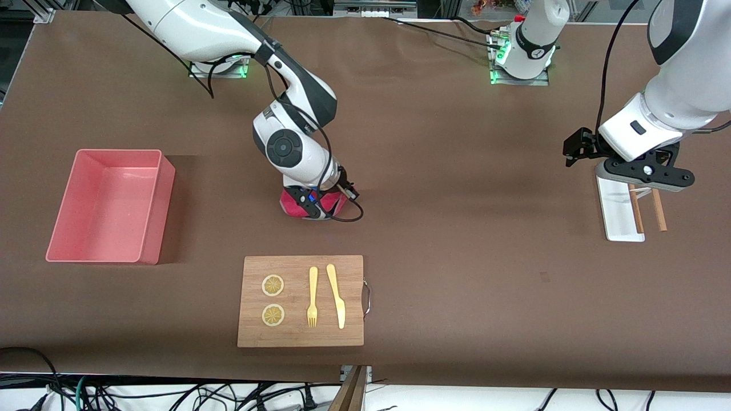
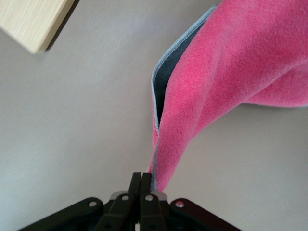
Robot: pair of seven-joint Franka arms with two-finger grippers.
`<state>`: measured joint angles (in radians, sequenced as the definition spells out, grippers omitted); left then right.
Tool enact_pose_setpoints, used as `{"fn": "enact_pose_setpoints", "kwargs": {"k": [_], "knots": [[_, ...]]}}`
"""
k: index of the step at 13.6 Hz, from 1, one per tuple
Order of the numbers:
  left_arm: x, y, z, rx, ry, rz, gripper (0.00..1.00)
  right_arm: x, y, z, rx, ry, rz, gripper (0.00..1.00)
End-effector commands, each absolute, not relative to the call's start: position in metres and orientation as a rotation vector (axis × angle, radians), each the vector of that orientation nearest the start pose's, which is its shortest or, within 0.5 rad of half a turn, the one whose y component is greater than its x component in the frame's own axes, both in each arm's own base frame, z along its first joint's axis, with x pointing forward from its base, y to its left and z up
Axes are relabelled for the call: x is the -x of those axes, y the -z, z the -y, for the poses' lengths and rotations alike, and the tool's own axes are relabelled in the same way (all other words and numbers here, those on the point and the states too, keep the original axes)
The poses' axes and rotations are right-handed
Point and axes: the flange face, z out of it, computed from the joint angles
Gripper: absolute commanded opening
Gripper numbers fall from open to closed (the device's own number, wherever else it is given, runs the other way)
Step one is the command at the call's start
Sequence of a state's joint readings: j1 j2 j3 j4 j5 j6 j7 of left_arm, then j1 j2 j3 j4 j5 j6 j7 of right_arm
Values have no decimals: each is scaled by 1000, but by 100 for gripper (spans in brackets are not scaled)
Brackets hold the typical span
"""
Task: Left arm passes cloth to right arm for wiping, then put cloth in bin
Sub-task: 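Drag the cloth back and forth across the table with the right gripper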
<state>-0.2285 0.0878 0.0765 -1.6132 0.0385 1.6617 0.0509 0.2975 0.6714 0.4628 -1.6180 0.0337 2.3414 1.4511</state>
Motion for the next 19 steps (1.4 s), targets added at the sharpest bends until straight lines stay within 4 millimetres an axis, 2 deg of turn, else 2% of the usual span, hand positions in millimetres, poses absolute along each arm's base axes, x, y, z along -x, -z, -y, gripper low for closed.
{"fn": "enact_pose_setpoints", "kwargs": {"k": [1,3,5,7,8,10,12,13,15,17,19], "knots": [[-572,-561,85,3055,-78,-349,100,-533,-281,-479,2516,-324,-1224,0],[-573,-560,86,3057,-80,-353,100,-531,-280,-487,2478,-317,-1239,0],[-571,-565,91,3060,-66,-351,100,-534,-279,-476,2542,-325,-1210,0],[-566,-571,99,3060,-58,-364,100,-547,-277,-441,2688,-379,-1114,0],[-562,-580,92,3068,-45,-351,100,-554,-276,-420,2753,-407,-1081,0],[-563,-578,84,3163,-63,-292,100,-568,-274,-375,2876,-464,-985,0],[-564,-579,77,3167,-65,-275,100,-587,-277,-313,2991,-526,-871,0],[-562,-579,77,3166,-80,-277,100,-598,-277,-275,3031,-571,-801,0],[-558,-578,83,3160,-119,-285,100,-613,-277,-219,3082,-605,-674,0],[-551,-579,81,3104,-166,-287,100,-621,-278,-177,3109,-635,-585,0],[-555,-581,83,3103,-149,-285,100,-630,-280,-135,3128,-640,-470,0]]}}
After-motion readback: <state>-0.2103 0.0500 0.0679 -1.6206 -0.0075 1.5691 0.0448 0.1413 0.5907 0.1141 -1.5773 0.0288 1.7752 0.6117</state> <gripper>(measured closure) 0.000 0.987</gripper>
